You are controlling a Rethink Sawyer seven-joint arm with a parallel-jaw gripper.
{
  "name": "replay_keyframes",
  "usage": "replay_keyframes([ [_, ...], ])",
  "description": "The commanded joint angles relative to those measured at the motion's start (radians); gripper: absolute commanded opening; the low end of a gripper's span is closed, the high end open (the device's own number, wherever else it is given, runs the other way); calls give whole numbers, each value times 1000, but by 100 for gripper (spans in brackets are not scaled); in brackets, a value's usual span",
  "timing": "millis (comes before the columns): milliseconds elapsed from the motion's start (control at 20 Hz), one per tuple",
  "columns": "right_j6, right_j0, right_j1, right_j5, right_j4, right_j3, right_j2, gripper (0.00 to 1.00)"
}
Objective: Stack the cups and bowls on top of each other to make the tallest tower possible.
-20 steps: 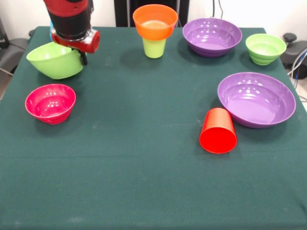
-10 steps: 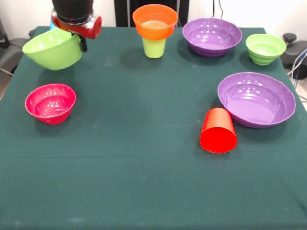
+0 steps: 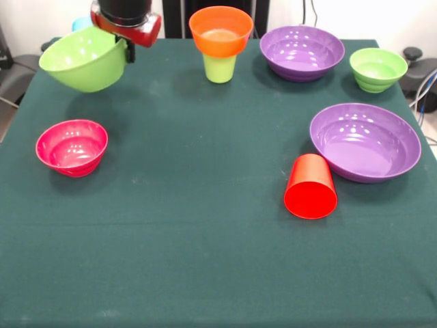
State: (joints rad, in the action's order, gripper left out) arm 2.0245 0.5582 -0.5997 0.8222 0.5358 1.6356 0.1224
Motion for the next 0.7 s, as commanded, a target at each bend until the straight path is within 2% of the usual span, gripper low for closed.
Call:
replay_keyframes([
  [50, 240, -81, -1, 57, -48, 12, -87, 0],
  [250, 235, -111, -20, 64, -79, 20, -124, 0],
  [700, 136, -131, -119, 139, -153, 74, -159, 0],
])
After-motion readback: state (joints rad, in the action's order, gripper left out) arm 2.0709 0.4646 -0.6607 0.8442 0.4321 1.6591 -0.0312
